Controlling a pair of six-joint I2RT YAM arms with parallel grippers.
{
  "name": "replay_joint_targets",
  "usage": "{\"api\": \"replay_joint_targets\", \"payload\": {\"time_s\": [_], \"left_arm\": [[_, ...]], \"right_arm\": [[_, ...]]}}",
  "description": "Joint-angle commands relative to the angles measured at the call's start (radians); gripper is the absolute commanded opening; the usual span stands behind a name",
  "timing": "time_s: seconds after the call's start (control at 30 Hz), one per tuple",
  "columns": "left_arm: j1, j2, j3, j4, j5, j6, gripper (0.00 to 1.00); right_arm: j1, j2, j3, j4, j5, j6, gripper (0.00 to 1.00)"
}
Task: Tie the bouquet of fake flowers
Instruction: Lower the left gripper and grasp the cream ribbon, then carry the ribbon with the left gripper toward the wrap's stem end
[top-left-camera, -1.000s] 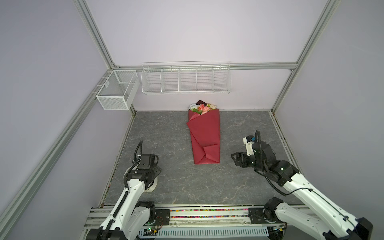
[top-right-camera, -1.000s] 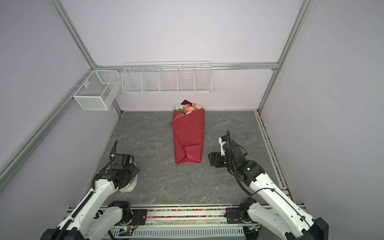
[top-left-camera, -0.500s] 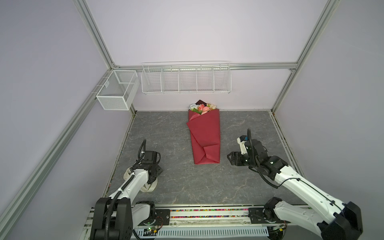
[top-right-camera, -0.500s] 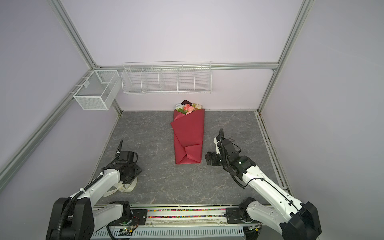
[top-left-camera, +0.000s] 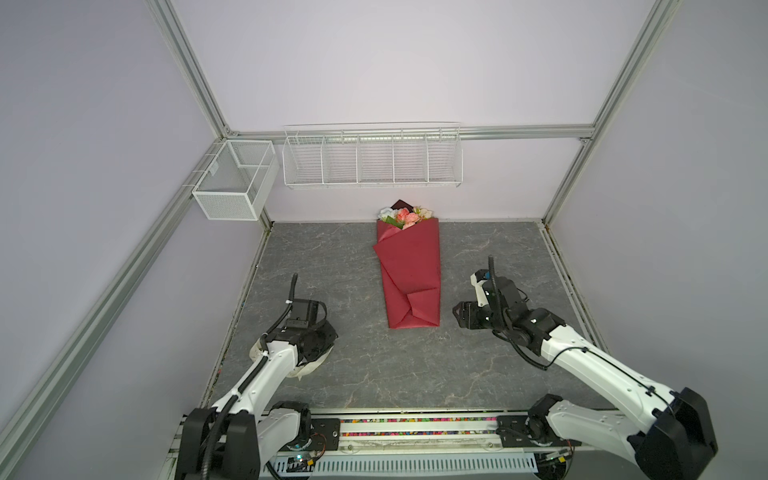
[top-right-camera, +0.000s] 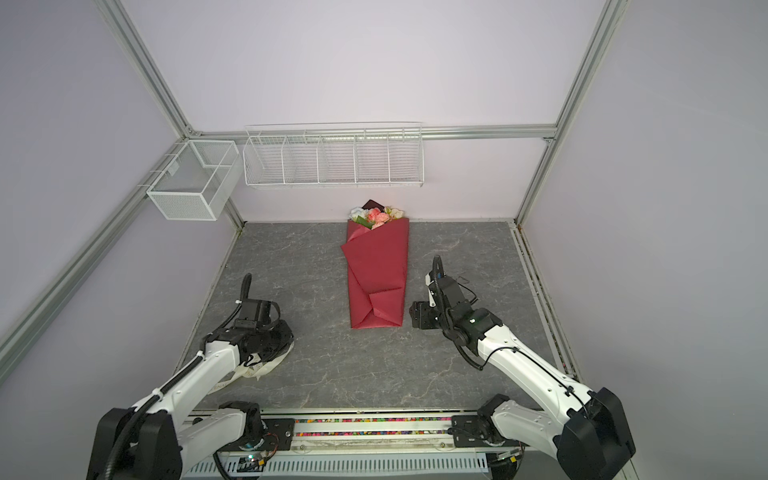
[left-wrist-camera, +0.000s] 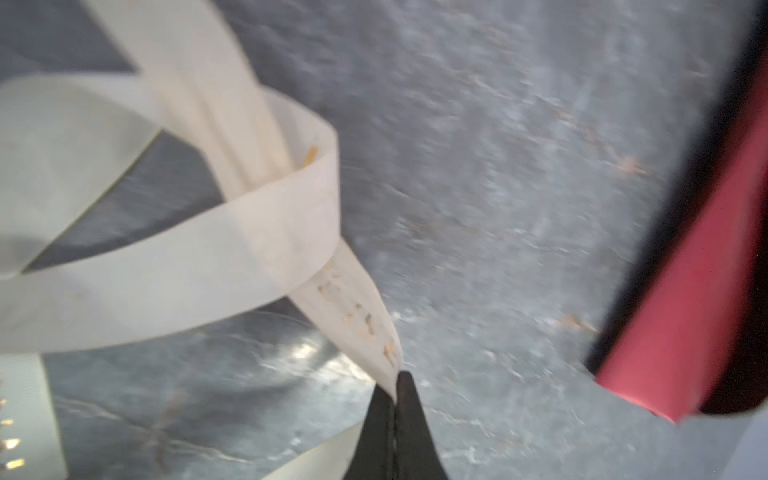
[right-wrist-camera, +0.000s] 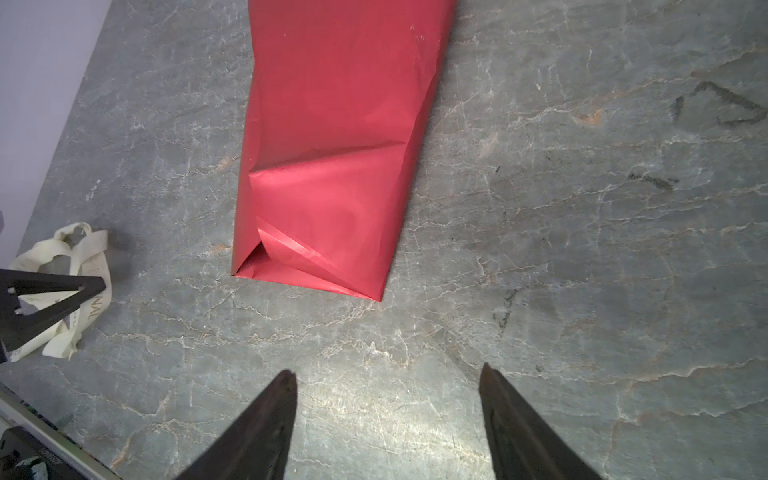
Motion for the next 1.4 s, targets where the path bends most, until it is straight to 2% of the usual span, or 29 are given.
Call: {"api": "replay_joint_targets", "payload": {"time_s": [0.0,0.17,0.23,0.33,0.47,0.53,0.63,0.7,0.77,0.87,0.9,0.97,1.1,1.13,1.27,1.37], "left_arm": [[-0.162,-0.077,0.074,0.032,0.073,-0.055,0.0],[-0.46,-0.045,0.287,0.051,0.032,-0.051,0.0],[-0.543,0.007,0.371,0.085,0.042,-0.051,0.0],[-0.61,0.055,0.459,0.13,0.021,-0.064,0.0],[-0.628,0.091,0.467,0.285,0.078,-0.112,0.0],[-0.633,0.106,0.476,0.304,0.1,-0.114,0.0],[-0.645,0.105,0.485,0.309,0.114,-0.102,0.0],[-0.666,0.089,0.504,0.309,0.124,-0.074,0.0],[-0.667,0.07,0.548,0.266,0.145,-0.038,0.0],[-0.67,0.014,0.686,0.076,0.029,0.067,0.0],[-0.671,-0.004,0.707,0.067,-0.014,0.083,0.0],[-0.655,-0.004,0.729,0.061,-0.001,0.122,0.0],[-0.641,0.044,0.795,0.05,0.026,0.139,0.0],[-0.641,0.041,0.804,0.054,0.035,0.157,0.0],[-0.621,0.051,0.941,-0.164,0.001,0.307,0.0],[-0.583,0.029,0.994,-0.294,-0.069,0.322,0.0]], "right_arm": [[0.001,-0.097,-0.04,0.056,0.029,-0.012,0.73],[0.001,-0.242,-0.097,0.095,0.041,-0.015,0.76],[0.001,-0.296,-0.117,0.132,-0.019,-0.023,0.77],[0.001,-0.334,-0.133,0.191,-0.162,-0.013,0.74],[0.008,-0.326,-0.145,0.317,-0.435,0.047,0.7],[0.021,-0.317,-0.146,0.332,-0.453,0.071,0.71],[0.065,-0.322,-0.16,0.349,-0.469,0.011,0.71],[0.128,-0.339,-0.174,0.371,-0.435,-0.054,0.71],[0.188,-0.361,-0.183,0.383,-0.343,-0.125,0.71],[0.235,-0.389,-0.165,0.365,-0.194,-0.189,0.72],[0.238,-0.395,-0.16,0.362,-0.155,-0.189,0.73],[0.238,-0.394,-0.157,0.383,-0.155,-0.21,0.73],[0.27,-0.36,-0.164,0.48,-0.325,-0.274,0.75],[0.288,-0.353,-0.164,0.494,-0.324,-0.292,0.76],[0.335,-0.287,-0.169,0.464,-0.198,-0.37,0.76],[0.337,-0.177,-0.144,0.402,-0.101,-0.308,0.75]]}}
